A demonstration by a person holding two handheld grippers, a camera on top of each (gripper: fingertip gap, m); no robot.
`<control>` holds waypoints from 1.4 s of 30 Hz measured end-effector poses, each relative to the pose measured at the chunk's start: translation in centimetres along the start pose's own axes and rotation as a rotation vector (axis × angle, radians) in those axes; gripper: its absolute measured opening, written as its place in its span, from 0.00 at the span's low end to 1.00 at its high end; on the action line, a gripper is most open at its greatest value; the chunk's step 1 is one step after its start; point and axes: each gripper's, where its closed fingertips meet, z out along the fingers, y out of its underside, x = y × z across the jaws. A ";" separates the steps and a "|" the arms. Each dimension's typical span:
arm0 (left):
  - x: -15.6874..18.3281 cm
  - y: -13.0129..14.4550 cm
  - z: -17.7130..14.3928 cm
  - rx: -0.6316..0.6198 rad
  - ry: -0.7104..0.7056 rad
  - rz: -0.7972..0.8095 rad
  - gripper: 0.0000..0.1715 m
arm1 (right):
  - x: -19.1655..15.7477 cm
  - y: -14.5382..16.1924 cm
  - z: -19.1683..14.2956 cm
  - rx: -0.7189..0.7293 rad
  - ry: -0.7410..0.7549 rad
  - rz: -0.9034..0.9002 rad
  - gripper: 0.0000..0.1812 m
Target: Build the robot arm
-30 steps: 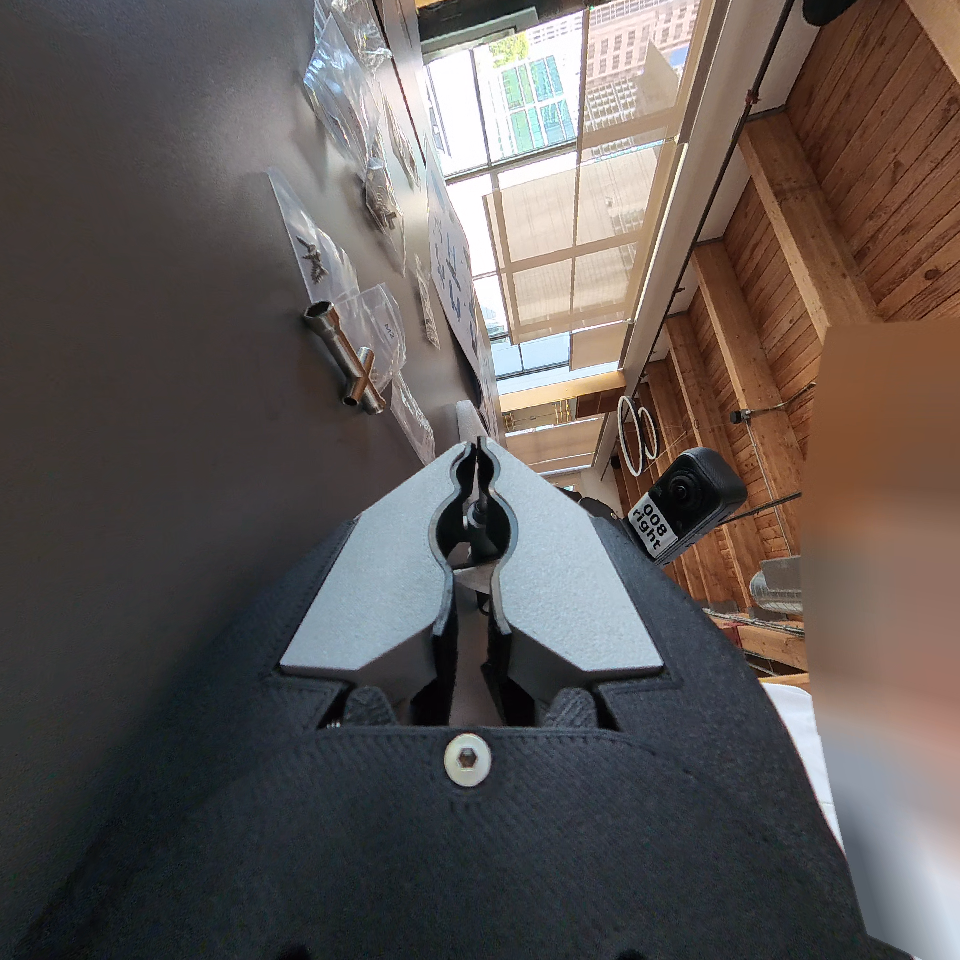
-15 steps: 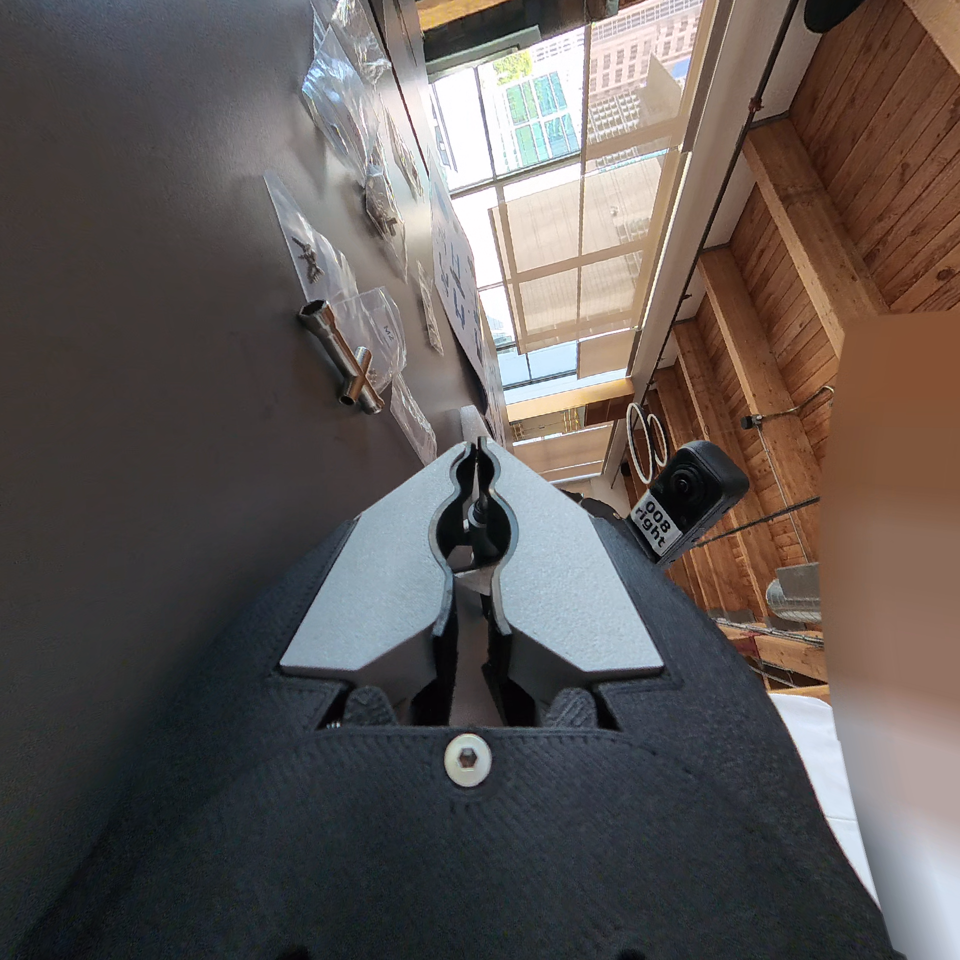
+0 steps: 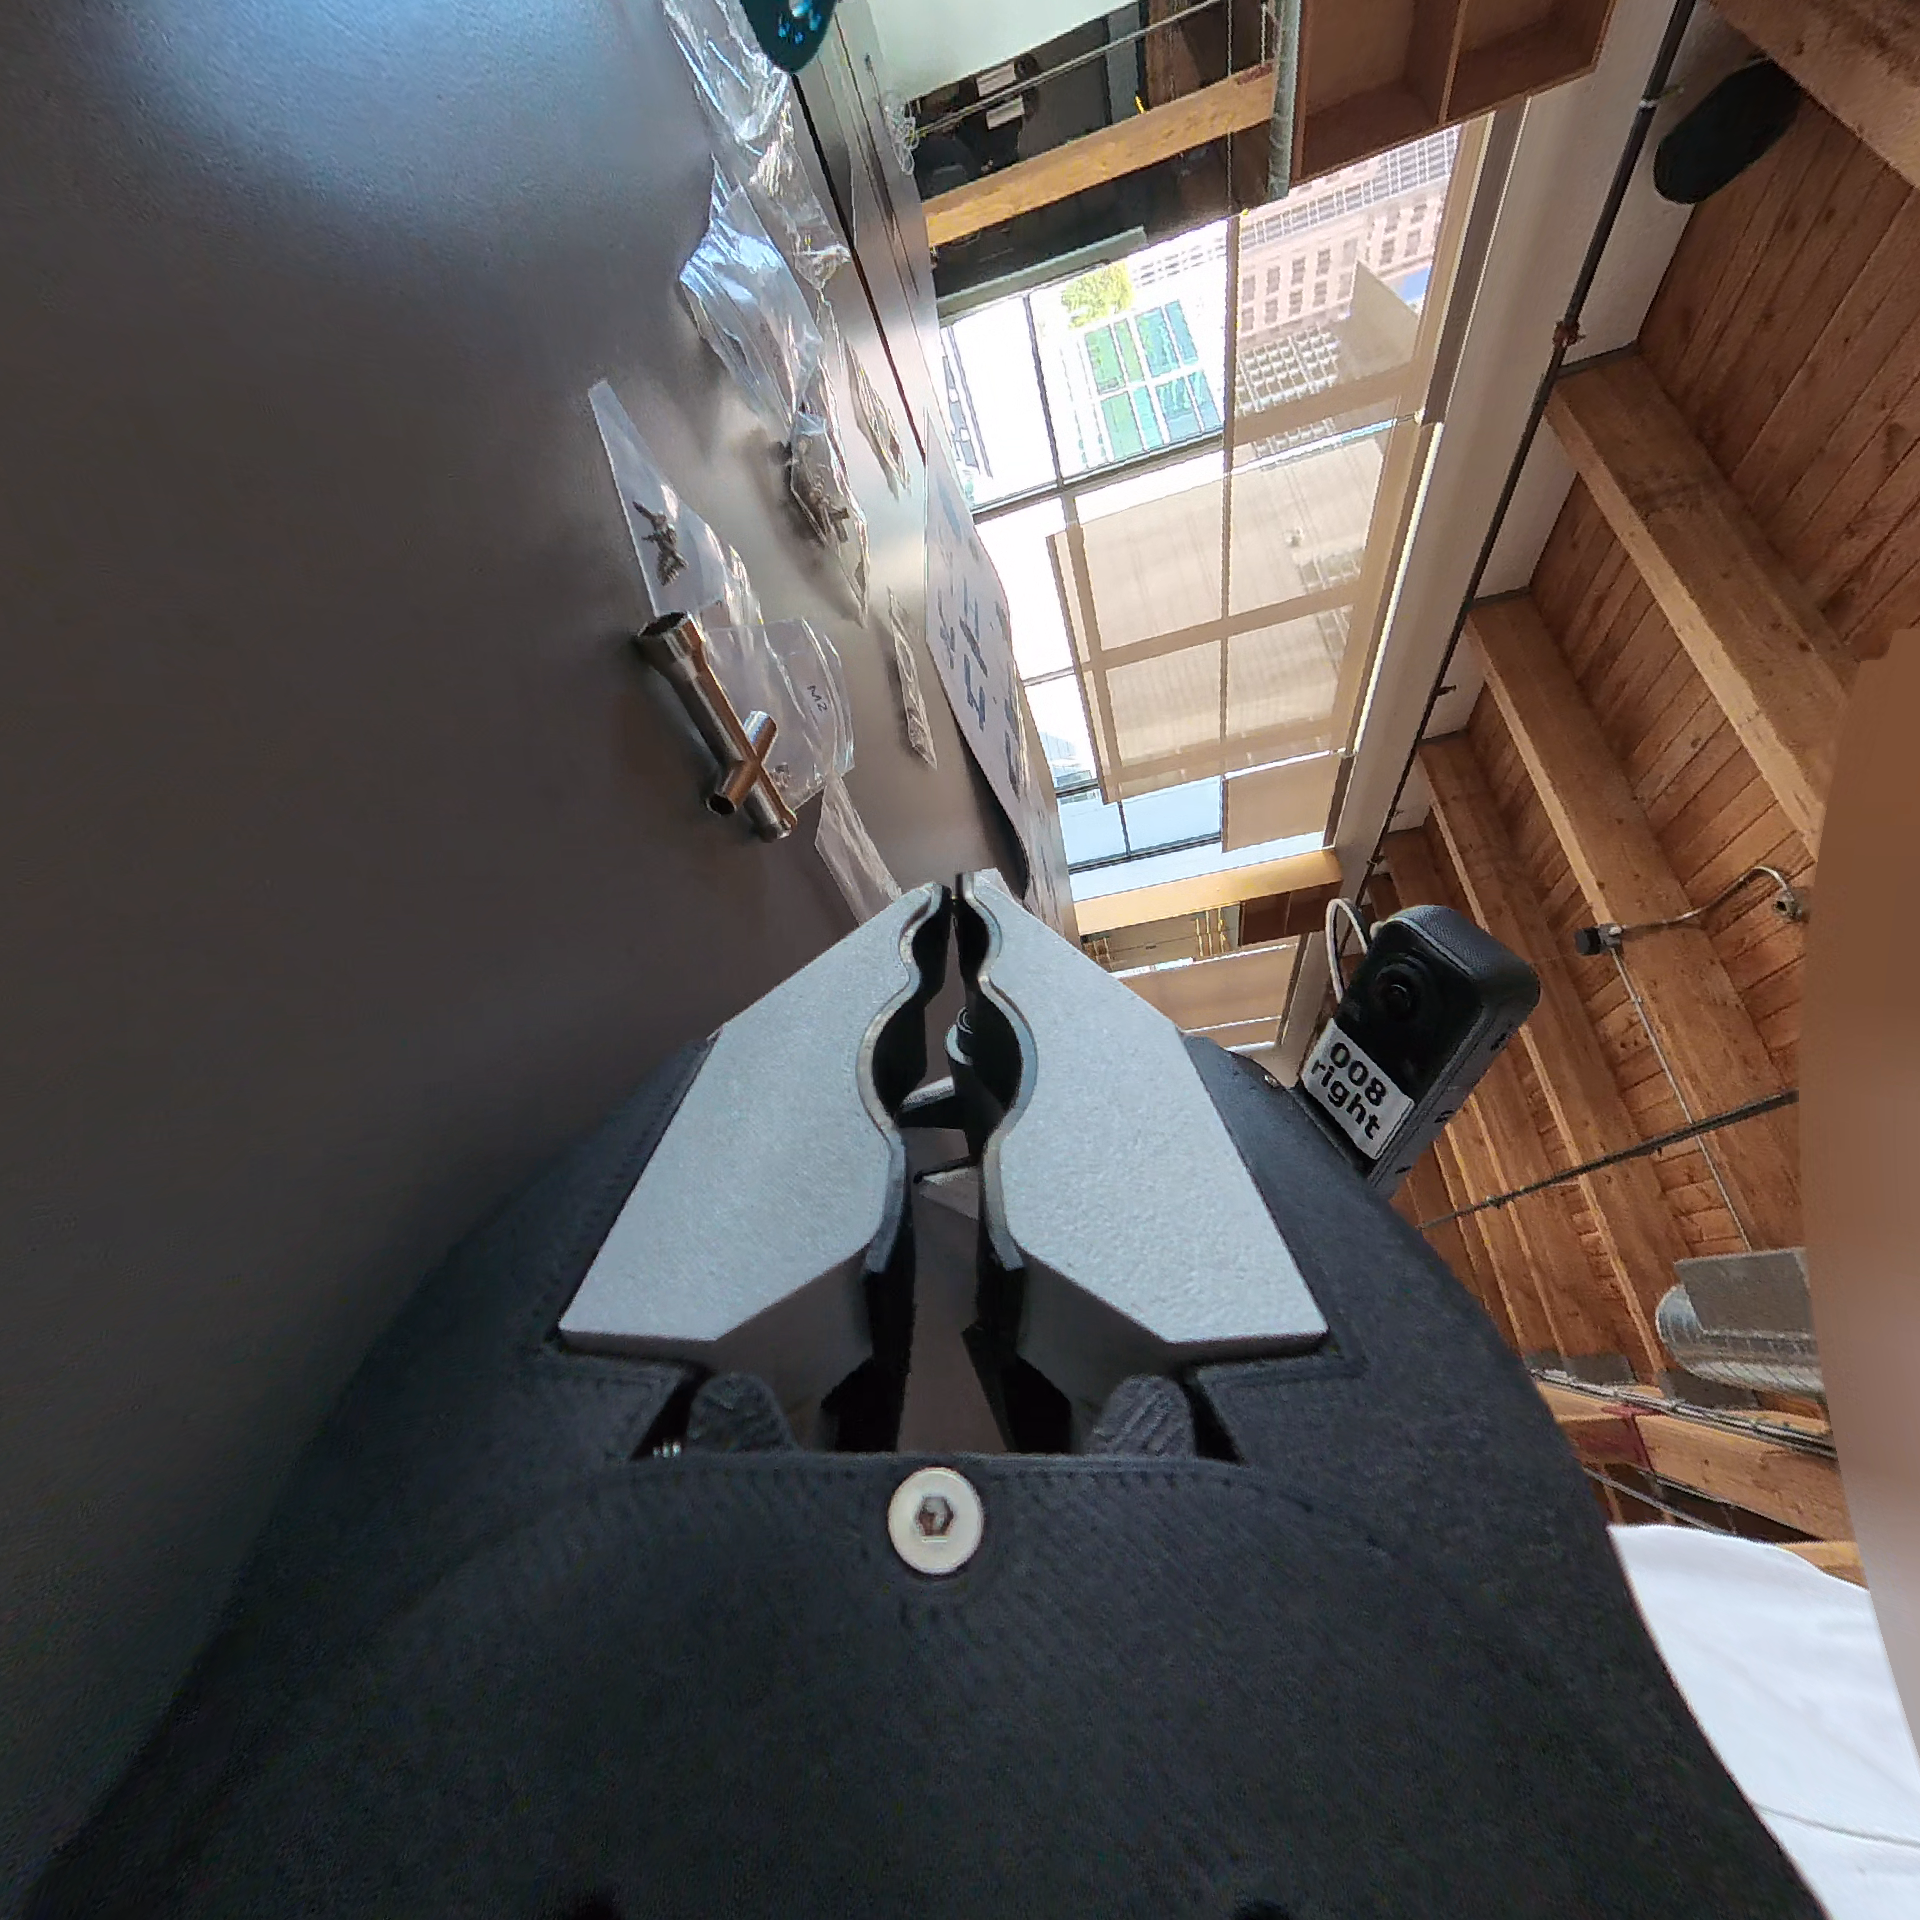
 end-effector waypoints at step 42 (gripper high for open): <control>-1.1 1.8 -1.1 -0.249 -0.056 -0.161 0.00 | 2.3 -0.1 -1.3 -0.146 0.506 -0.759 0.09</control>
